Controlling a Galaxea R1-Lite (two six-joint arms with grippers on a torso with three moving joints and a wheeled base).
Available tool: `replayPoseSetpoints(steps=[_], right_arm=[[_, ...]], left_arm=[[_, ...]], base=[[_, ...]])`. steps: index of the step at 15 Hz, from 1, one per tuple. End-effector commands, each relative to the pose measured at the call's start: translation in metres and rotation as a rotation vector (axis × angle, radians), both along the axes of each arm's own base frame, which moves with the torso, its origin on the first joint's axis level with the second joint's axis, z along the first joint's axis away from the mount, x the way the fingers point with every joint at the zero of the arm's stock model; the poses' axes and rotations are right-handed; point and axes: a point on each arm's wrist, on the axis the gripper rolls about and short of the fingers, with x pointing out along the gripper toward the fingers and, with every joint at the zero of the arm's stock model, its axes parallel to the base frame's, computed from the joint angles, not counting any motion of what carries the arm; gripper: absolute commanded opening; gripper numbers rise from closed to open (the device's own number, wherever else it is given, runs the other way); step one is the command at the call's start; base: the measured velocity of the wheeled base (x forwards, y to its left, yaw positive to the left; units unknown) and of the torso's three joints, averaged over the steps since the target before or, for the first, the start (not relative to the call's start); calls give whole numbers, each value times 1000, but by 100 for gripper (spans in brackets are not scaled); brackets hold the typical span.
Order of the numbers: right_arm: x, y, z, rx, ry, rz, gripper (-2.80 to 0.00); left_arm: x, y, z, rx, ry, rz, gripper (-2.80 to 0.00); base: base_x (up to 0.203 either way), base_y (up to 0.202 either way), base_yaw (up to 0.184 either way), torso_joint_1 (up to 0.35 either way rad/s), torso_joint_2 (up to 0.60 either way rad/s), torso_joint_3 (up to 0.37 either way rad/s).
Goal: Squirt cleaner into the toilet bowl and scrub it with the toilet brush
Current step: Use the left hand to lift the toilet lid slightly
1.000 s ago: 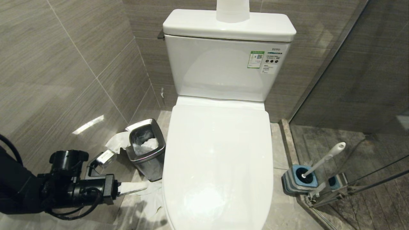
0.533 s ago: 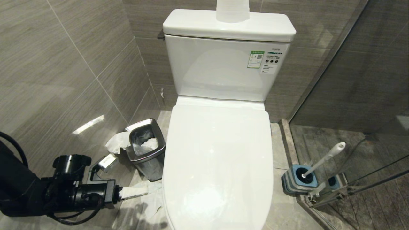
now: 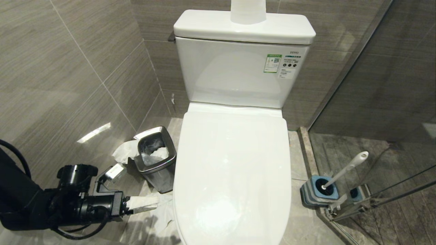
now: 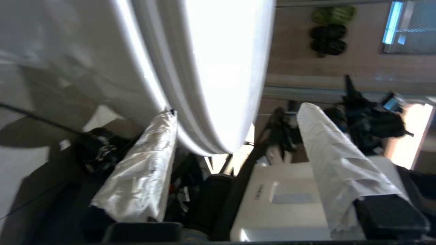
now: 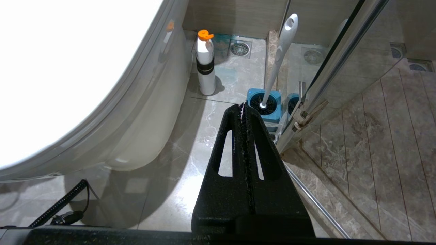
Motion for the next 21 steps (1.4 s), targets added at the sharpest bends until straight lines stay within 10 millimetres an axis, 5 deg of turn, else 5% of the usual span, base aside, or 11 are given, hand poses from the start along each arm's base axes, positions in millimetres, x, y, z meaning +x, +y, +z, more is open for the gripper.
replayPoseSetpoints(steps=[1,21], right_arm=[[0,0,0,1,1,0,-280],[0,0,0,1,1,0,-280]], left_arm=[[0,-4,2,-32,-14,-40,0],[4,-43,-7,79,-61,-118,0]], base=[[0,0,0,0,0,0],[0,0,0,0,0,0]])
